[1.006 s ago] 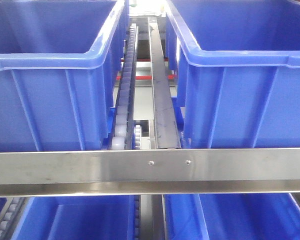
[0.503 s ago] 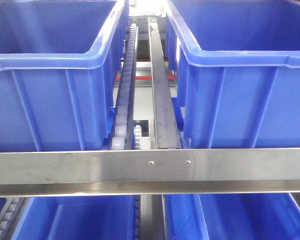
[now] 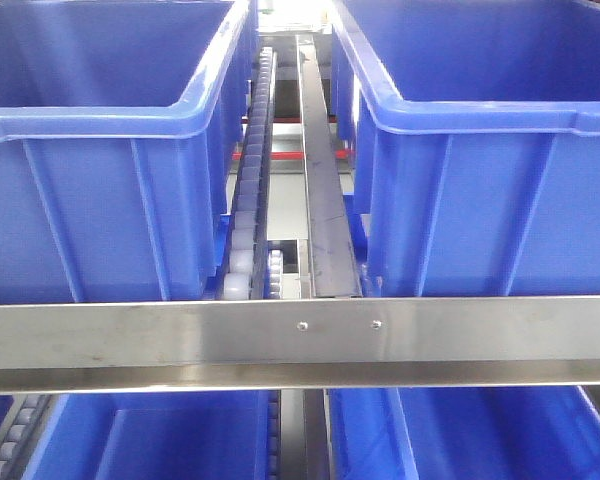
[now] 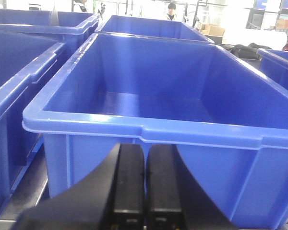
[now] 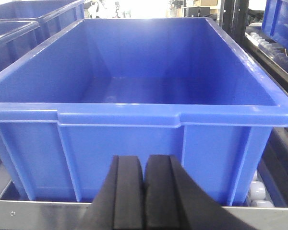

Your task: Pick and sort blue part to right shelf

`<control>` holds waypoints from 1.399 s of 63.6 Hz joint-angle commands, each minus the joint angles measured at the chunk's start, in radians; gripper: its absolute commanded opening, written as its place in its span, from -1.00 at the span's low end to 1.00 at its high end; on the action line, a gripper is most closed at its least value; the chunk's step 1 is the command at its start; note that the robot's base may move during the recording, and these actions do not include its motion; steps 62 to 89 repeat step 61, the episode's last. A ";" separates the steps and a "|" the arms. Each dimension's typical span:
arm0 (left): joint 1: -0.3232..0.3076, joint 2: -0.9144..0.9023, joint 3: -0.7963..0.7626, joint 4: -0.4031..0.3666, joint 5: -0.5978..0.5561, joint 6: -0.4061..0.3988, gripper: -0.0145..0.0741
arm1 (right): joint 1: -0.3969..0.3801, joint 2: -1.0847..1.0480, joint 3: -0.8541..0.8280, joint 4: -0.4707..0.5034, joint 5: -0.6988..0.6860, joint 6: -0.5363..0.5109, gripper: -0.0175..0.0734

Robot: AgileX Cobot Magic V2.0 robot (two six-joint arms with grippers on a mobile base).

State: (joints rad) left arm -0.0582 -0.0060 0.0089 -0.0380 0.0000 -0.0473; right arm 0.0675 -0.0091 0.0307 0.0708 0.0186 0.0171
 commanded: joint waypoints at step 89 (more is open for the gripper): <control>0.002 -0.023 0.022 -0.010 -0.092 0.002 -0.39 | -0.005 -0.022 -0.022 -0.011 -0.091 0.000 -0.49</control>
